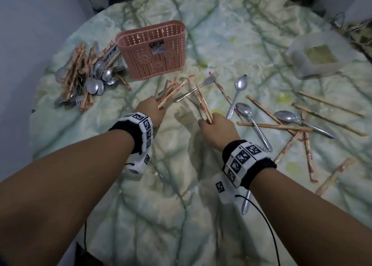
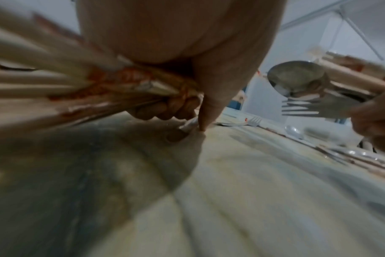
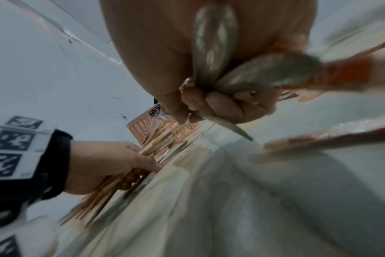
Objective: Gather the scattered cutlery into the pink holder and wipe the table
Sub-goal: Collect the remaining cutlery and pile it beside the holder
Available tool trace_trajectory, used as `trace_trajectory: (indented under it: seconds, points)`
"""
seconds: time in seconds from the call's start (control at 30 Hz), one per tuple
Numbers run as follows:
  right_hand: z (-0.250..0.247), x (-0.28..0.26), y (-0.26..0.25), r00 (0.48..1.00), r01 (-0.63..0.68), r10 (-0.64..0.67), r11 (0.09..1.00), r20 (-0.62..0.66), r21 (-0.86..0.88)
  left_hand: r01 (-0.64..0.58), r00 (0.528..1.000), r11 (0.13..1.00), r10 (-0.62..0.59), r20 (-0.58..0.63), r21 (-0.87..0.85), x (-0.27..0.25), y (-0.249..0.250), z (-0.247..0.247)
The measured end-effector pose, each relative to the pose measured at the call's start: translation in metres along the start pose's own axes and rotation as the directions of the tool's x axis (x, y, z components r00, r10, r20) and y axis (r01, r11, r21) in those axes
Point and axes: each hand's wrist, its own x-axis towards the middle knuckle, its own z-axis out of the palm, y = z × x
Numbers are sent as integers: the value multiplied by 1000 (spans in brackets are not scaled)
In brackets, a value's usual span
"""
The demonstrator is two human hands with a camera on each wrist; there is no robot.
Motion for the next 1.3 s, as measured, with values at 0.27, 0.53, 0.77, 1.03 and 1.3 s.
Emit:
trace_trajectory:
  seconds: [0.27, 0.53, 0.77, 1.03, 1.3]
  points:
    - [-1, 7, -4, 996, 1, 19, 976, -88, 218, -80, 992, 993, 72, -101, -81, -29, -14, -15]
    - [-2, 0, 5, 993, -42, 89, 867, -72, 497, -200, 978, 979, 201, -55, 26, 14, 55, -8]
    - [-4, 1, 14, 995, -20, 61, 907, -83, 421, -160, 987, 977, 156, 38, 144, 36, 58, 10]
    - [7, 7, -8, 1000, -2, 9, 898, -13, 440, -142, 976, 990, 140, 165, 3, -19, 20, -26]
    - [59, -10, -67, 991, 68, -113, 875, 65, 480, -4, 993, 997, 12, 116, -73, -111, -96, -63]
